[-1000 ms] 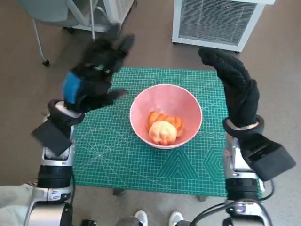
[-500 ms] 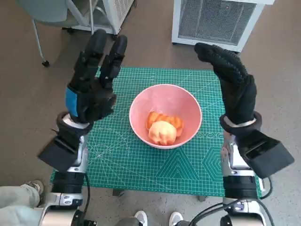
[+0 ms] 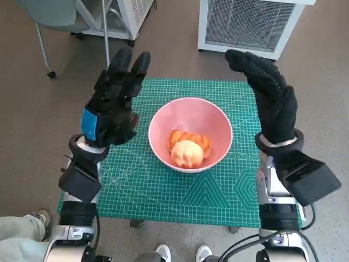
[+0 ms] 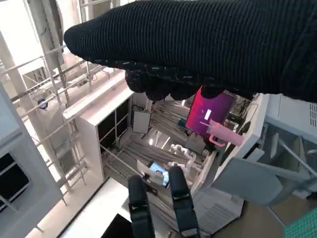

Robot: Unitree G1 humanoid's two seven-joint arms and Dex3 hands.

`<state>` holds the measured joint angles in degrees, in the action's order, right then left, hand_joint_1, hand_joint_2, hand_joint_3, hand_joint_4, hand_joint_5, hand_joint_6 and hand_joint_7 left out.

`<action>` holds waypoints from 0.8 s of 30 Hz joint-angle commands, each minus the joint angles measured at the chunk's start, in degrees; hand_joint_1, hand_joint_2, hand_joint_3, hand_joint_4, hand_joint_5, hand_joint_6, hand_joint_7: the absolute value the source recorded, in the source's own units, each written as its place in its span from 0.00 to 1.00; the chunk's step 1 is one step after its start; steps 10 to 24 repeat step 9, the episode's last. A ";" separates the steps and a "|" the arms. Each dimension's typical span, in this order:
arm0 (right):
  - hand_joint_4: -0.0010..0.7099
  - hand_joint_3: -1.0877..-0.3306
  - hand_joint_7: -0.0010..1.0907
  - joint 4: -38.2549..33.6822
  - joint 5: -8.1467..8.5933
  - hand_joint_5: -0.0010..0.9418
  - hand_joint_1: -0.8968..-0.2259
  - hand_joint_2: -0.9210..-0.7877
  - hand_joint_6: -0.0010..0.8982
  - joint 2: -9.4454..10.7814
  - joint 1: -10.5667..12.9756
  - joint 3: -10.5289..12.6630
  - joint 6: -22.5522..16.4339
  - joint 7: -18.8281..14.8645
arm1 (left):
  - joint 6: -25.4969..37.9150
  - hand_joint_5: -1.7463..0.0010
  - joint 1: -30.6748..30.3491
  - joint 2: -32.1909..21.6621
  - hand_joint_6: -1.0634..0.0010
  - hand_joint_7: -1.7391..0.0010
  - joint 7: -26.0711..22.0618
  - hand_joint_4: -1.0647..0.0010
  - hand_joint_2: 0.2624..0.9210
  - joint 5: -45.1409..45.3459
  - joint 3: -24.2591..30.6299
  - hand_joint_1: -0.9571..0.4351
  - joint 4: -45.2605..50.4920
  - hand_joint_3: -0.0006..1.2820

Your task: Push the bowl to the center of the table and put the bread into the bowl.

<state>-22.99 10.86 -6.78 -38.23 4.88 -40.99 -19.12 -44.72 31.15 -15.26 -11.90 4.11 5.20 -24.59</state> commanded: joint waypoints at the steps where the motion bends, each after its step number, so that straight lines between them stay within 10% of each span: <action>1: 0.38 0.38 0.61 -0.31 -0.68 0.02 0.33 0.00 0.00 -0.24 0.15 0.01 0.97 0.54 | -0.68 1.00 -0.72 -0.51 0.75 0.98 1.28 0.84 1.00 0.93 -0.38 0.24 -0.17 0.43; 24: 0.38 0.38 0.61 -0.26 -0.87 0.02 0.32 0.00 0.00 -0.51 0.23 0.02 0.90 0.58 | -1.56 1.00 -0.79 -0.74 0.72 0.98 4.28 0.84 1.00 3.94 -0.51 0.24 -0.42 0.43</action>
